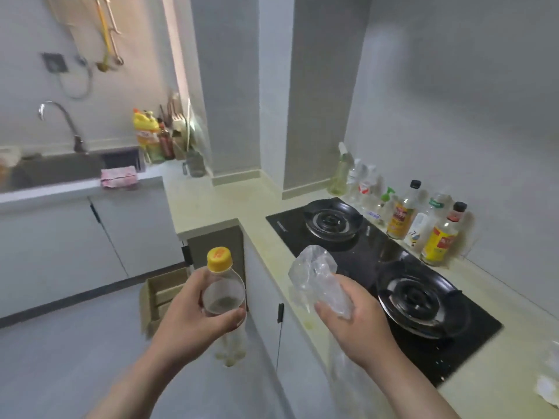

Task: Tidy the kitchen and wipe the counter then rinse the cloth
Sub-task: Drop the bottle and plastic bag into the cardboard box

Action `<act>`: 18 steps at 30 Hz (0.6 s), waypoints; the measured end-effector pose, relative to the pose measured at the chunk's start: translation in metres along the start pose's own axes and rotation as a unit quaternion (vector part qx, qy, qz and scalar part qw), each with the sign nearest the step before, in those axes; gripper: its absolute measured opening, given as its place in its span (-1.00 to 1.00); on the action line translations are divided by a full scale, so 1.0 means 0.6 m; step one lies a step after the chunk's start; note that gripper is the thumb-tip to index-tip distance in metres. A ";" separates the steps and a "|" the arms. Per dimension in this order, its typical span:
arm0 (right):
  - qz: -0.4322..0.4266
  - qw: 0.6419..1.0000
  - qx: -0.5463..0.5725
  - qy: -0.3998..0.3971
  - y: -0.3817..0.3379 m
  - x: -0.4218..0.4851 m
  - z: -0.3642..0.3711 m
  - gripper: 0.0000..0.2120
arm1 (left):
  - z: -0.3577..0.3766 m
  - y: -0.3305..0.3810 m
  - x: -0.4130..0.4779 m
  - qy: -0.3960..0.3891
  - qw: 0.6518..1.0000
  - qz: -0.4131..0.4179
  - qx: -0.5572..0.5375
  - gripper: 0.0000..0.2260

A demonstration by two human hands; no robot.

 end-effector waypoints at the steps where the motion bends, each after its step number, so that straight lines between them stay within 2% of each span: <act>1: -0.012 1.000 0.001 -0.011 -0.022 0.012 0.022 -0.38 | -0.025 -0.006 0.002 0.009 1.000 -0.002 -0.002 -0.51; 6: -0.045 0.996 0.001 -0.074 -0.140 0.074 0.157 -0.57 | -0.183 -0.062 0.021 0.057 0.998 -0.021 -0.015 -0.51; 11: -0.076 0.990 0.012 -0.121 -0.261 0.123 0.306 -0.46 | -0.359 -0.136 0.041 0.104 0.992 -0.056 -0.032 -0.47; 16: -0.102 0.981 0.025 -0.165 -0.366 0.160 0.436 -0.68 | -0.509 -0.194 0.057 0.153 0.985 -0.075 -0.036 -0.48; 18: -0.114 0.978 0.019 -0.176 -0.400 0.175 0.481 -0.70 | -0.559 -0.209 0.061 0.172 0.981 -0.080 -0.030 -0.49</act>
Point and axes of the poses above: each hand's wrist, its own x-axis towards the middle knuckle, its own z-axis out of the palm, y = z × x, the point moved 10 cm from there along x, towards the middle knuckle, and after that the axes turned 13 degrees about -x, right-handed, at the moved point
